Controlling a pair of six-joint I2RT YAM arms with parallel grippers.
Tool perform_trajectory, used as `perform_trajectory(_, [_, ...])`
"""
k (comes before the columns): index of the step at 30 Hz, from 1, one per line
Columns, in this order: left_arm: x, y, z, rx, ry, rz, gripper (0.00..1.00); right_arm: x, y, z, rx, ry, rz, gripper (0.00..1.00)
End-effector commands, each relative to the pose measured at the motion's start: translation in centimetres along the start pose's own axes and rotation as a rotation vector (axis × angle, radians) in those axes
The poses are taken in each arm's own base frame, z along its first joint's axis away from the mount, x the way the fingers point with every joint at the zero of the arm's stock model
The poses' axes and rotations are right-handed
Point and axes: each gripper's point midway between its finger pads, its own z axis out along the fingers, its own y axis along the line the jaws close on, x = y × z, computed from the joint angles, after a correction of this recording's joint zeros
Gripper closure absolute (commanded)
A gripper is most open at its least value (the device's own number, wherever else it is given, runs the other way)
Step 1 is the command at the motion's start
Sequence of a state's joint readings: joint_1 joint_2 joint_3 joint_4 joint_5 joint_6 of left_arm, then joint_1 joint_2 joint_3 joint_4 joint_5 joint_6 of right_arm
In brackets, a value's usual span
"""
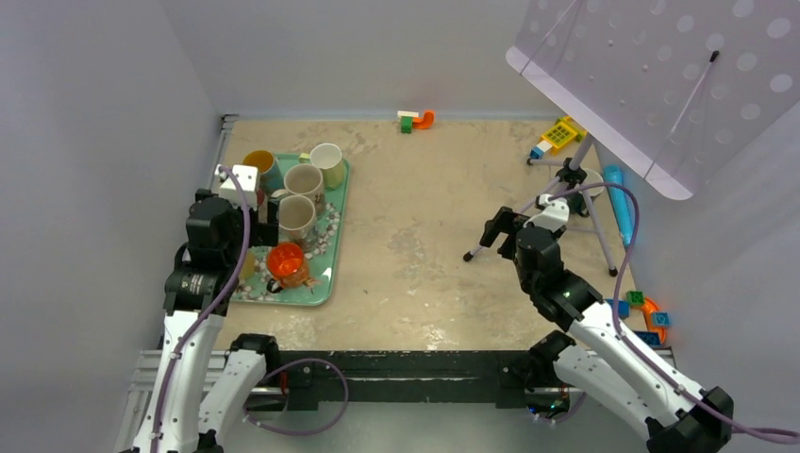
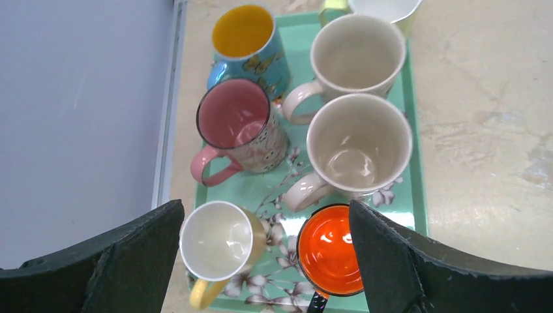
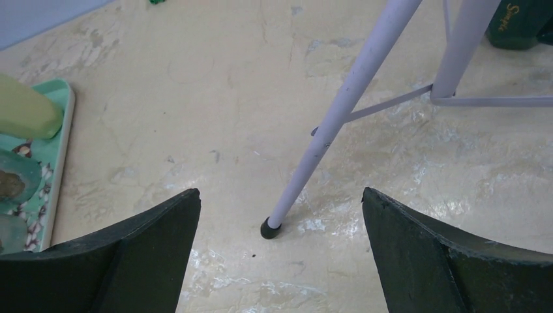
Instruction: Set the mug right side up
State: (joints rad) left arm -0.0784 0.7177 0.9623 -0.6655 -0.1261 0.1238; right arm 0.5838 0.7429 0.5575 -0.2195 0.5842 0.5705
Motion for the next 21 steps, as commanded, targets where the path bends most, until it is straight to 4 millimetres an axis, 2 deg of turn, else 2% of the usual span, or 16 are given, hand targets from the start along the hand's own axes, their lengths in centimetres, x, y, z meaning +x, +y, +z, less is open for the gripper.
perform_trajectory(1, [2.9,1.7,1.4,-0.162,0.016,-0.132,0.0,-1.4,-0.7,-1.3,-0.007,-0.052,0.013,0.02])
perform_trajectory(5, [6.1,0.9,1.7,-0.124,0.034,-0.034,0.0,-2.1,-0.5,-2.0,-0.047,-0.08,0.033,0.02])
perform_trajectory(8, [6.6,1.2,1.7,-0.146,0.023,-0.015,0.0,-1.9,-0.3,-2.0,-0.055,-0.072,0.026,0.02])
perform_trajectory(11, [7.6,0.5,2.2,-0.116,0.032,-0.009,0.0,-1.7,0.0,-2.0,-0.074,-0.061,0.01,0.02])
perform_trajectory(21, [7.5,-0.3,2.3,-0.073,0.001,-0.013,0.0,-2.4,0.4,-2.9,-0.139,-0.106,0.017,0.02])
